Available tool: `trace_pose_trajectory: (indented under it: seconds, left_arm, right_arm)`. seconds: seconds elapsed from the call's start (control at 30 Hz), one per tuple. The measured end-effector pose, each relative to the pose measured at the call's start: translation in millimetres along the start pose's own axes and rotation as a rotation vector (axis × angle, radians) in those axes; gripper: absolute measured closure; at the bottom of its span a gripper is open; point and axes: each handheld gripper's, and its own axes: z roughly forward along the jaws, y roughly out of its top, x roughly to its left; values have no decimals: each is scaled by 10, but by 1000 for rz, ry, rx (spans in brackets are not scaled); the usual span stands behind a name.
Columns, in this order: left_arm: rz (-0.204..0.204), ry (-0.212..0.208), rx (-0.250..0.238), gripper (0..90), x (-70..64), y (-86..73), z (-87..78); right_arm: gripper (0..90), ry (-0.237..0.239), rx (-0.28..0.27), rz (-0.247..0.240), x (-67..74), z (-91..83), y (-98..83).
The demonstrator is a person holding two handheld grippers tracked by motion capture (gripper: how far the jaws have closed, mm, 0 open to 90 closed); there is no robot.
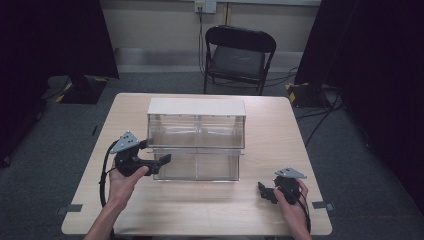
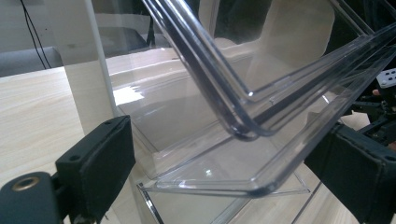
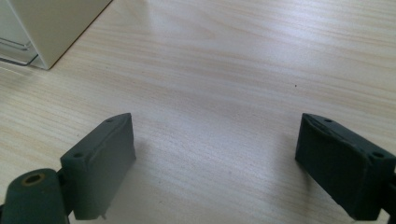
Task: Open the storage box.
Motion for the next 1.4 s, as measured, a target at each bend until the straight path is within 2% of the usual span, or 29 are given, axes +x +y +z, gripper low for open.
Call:
trace_pose_trajectory:
  seconds: [1.4]
  left_arm:
    - [-2,-4,2,89,5,1,-2]
  right_arm:
    - [111,0,0,1,1,0,0]
